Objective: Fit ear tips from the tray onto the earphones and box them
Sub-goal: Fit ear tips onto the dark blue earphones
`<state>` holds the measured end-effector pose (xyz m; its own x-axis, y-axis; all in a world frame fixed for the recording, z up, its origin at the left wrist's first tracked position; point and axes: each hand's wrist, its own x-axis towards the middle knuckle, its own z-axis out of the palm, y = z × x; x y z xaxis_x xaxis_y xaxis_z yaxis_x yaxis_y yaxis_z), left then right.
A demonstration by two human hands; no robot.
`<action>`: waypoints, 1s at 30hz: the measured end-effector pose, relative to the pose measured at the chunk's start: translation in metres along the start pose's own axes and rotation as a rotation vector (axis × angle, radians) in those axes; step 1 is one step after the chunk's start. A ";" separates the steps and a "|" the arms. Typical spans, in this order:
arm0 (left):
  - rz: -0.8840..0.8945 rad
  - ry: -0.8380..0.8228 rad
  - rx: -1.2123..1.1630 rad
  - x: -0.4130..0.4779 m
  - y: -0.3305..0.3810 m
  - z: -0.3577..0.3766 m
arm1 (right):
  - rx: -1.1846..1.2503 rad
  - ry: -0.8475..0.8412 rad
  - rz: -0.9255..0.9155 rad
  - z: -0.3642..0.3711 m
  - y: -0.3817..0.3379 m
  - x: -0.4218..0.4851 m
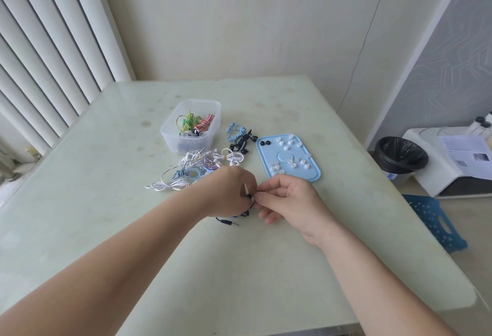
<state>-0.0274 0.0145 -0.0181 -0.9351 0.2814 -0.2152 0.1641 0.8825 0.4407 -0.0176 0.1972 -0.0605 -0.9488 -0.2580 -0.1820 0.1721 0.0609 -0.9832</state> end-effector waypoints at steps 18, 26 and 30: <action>-0.014 0.411 -1.058 -0.004 -0.012 0.013 | 0.140 0.124 -0.088 0.004 -0.017 0.008; -0.006 0.424 -1.205 0.019 0.002 0.023 | -0.183 0.199 -0.151 0.000 -0.031 0.025; -0.018 0.448 -1.300 0.025 -0.002 0.026 | -0.250 0.113 -0.067 -0.012 -0.049 0.043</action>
<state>-0.0425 0.0294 -0.0475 -0.9951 -0.0894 -0.0424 -0.0267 -0.1701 0.9851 -0.0703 0.1947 -0.0203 -0.9818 -0.1610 -0.1007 0.0510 0.2874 -0.9564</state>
